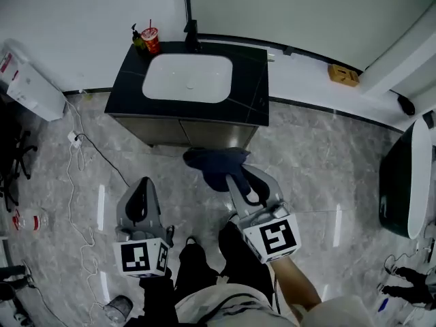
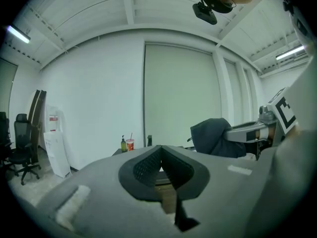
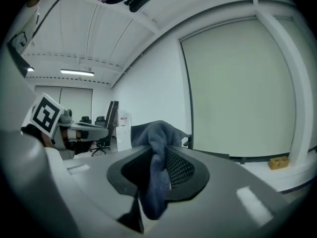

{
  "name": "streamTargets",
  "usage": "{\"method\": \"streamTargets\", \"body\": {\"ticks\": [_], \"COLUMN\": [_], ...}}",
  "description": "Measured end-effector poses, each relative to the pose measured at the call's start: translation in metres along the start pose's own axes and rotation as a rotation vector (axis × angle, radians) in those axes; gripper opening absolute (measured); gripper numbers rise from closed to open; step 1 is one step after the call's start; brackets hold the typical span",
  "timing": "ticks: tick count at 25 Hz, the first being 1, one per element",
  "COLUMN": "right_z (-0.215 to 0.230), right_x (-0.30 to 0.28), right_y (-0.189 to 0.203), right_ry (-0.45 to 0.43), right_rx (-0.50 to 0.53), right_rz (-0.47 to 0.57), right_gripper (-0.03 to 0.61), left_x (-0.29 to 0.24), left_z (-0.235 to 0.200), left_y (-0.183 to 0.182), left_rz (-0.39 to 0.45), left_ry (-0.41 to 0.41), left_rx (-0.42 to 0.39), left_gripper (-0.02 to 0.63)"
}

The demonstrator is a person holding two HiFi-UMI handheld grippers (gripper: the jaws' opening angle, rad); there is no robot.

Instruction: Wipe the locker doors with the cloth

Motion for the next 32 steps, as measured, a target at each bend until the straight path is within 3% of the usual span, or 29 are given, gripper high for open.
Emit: {"method": "streamTargets", "body": {"ticks": [3,11,16,24,32], "right_z": [-0.002,-0.063,-0.097,-0.115,-0.107], "right_x": [0.041,0.126,0.161,0.208,0.229], "right_y": [-0.01,-0.011,-0.016,-0.025,-0.034], "right_ry": [0.09,0.229,0.249,0.207,0.316], "right_rx": [0.004,-0.142,-0.141,-0.16,-0.097], "right_rz": [0.031,0.068,0.073,0.161,0.243], "right_gripper": [0.081,0.081,0.082,0.082,0.08], "left_x": [0.031,0.129,0.168,0.194,0.197], "left_z": [0.005,-0.018,-0.033,-0.011,0.017], "left_y": [-0.02,-0.024,-0.011,-0.007,-0.036], "left_rz": [0.032,0.035,0.027,0.044,0.086], "left_ry": [0.072,0.197,0.21,0.226,0.263], "left_rx": [-0.038,-0.097,-0.092,-0.106,-0.139], "left_gripper": [0.002,0.003,0.002,0.002,0.002]}}
Point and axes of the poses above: the fingertips, and each gripper's own axes: x backward along the fingers, z to its right, y out of its underside, the point moved 3 cm from there along x, backward along the fingers, and after that the axes turned 11 degrees about -z, right-handed, at the moved point
